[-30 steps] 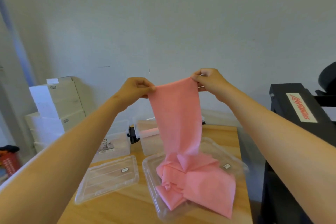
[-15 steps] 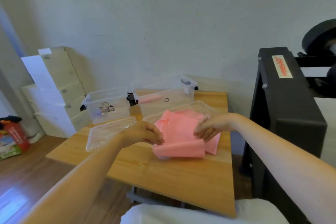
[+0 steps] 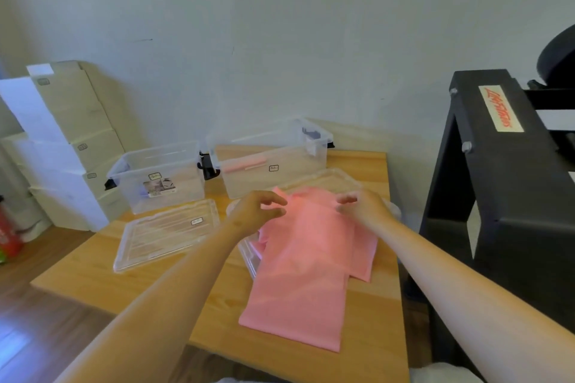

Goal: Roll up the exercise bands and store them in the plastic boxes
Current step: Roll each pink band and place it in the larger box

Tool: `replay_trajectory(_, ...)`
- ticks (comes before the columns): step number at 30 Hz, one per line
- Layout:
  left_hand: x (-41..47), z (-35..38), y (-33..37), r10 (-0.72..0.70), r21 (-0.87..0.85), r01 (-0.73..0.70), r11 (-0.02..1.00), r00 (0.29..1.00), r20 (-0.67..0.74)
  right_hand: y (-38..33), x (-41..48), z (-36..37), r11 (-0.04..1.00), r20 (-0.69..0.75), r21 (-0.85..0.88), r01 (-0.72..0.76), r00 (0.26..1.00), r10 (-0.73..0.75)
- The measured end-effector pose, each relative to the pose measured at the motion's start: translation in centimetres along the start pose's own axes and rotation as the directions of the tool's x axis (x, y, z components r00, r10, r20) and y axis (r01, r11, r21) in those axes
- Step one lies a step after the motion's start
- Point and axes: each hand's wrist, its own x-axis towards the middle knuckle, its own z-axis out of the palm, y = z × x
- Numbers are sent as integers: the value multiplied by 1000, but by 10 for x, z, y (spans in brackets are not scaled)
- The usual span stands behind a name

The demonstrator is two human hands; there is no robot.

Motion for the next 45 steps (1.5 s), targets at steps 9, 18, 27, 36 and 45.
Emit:
replay_trajectory(9, 63, 33, -9, -3, 292, -28, 956, 994, 106, 32, 27, 24, 991, 39, -84, 103, 994, -100)
replay_trajectory(18, 75, 46, -22, 2, 174, -3, 985, 1000, 6, 39, 30, 30, 965, -100, -80, 248, 962, -255)
replay_trajectory(27, 82, 3, 9, 95, -6, -96, 995, 991, -99, -25, 35, -6, 949, -288, 198, 246, 940, -183)
replay_trajectory(36, 48, -74, 78, 214, 31, -212, 977, 966, -143, -107, 21, -77, 873, -443, 207, 442, 838, -319)
replay_trajectory(45, -2, -138, 132, 297, -39, -310, 950, 934, -198, -168, -19, -118, 827, -504, 169, 536, 768, -395)
